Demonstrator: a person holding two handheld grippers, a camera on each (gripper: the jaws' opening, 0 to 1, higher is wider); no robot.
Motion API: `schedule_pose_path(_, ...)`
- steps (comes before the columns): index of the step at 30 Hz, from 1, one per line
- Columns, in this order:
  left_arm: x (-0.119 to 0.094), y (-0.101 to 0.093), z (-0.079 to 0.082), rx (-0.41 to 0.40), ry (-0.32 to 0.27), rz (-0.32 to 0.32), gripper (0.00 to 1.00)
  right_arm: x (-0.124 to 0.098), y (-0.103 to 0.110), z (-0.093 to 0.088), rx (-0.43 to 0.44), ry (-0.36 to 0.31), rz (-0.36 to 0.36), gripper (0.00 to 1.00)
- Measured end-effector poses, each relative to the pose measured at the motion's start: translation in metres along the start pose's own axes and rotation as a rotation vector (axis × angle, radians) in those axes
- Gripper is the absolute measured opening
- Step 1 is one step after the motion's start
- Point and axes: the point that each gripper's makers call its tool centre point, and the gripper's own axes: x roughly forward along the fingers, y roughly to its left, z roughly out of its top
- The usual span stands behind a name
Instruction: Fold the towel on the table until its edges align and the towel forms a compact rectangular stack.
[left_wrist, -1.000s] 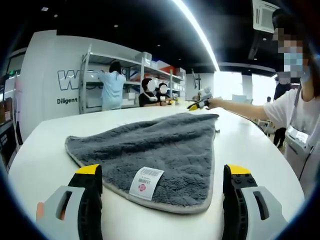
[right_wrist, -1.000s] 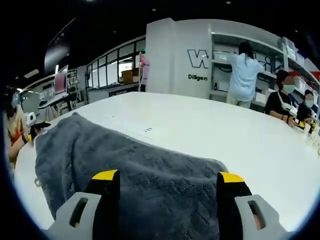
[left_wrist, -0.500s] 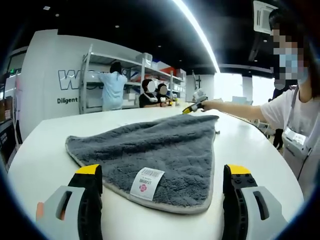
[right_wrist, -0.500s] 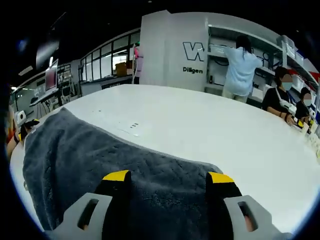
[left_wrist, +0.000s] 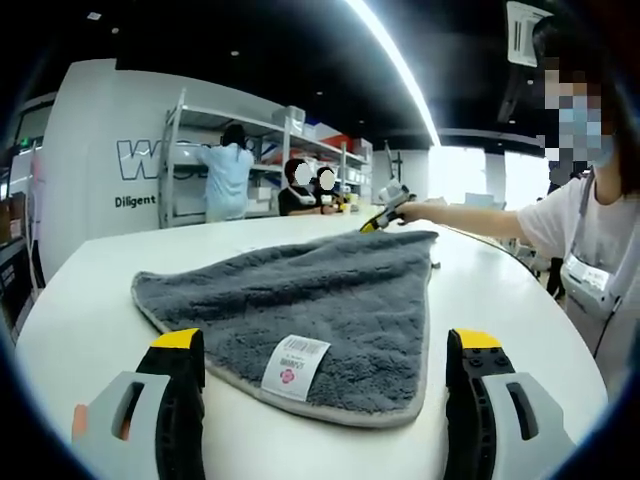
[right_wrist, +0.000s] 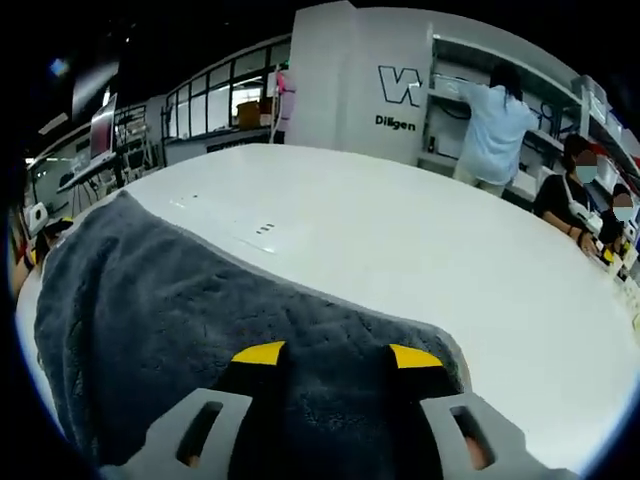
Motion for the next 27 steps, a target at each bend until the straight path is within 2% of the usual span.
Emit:
schedule_pose_path(8,-0.001,0.004,0.001,-0.001,0.001,0.001,0.99,0.004,-0.002,0.003,0.017,-0.026,0.007,0.25)
schedule_pose_path(15,-0.001,0.003,0.001,0.001,0.002,0.002,0.99,0.008,-0.005,0.005,0.004,-0.040,-0.024,0.21)
schedule_pose_path(21,0.000,0.002,0.000,0.000,0.003,0.002,0.99,0.013,-0.021,0.010,0.020,-0.045,-0.072,0.19)
schedule_pose_path(27,0.000,0.003,0.000,0.002,0.002,0.000,0.99,0.022,-0.035,0.018,-0.007,-0.042,-0.120,0.20)
